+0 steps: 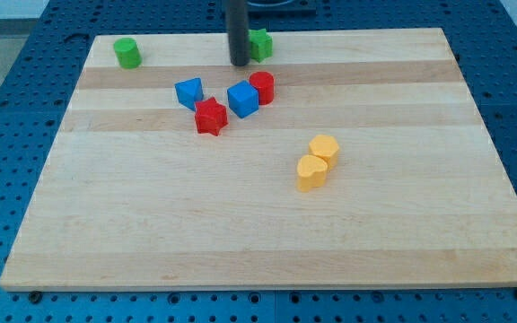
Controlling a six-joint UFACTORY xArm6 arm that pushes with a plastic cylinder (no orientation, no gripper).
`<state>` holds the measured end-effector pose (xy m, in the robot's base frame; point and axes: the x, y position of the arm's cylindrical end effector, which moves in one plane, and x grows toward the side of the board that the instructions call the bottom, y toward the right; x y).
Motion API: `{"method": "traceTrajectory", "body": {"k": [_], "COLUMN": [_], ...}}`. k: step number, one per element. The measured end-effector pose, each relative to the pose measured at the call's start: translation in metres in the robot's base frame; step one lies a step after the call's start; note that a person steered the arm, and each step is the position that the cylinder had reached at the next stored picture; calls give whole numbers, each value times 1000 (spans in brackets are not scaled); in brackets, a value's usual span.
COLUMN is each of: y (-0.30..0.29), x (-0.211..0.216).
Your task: Push the green star right a bit
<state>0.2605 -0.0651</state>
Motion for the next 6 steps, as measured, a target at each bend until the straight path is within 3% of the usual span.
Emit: {"method": "traceTrajectory", "body": {"k": [1,2,5,6], "y": [-36,-37,51,53], "x": [-10,-33,-35,-35]}}
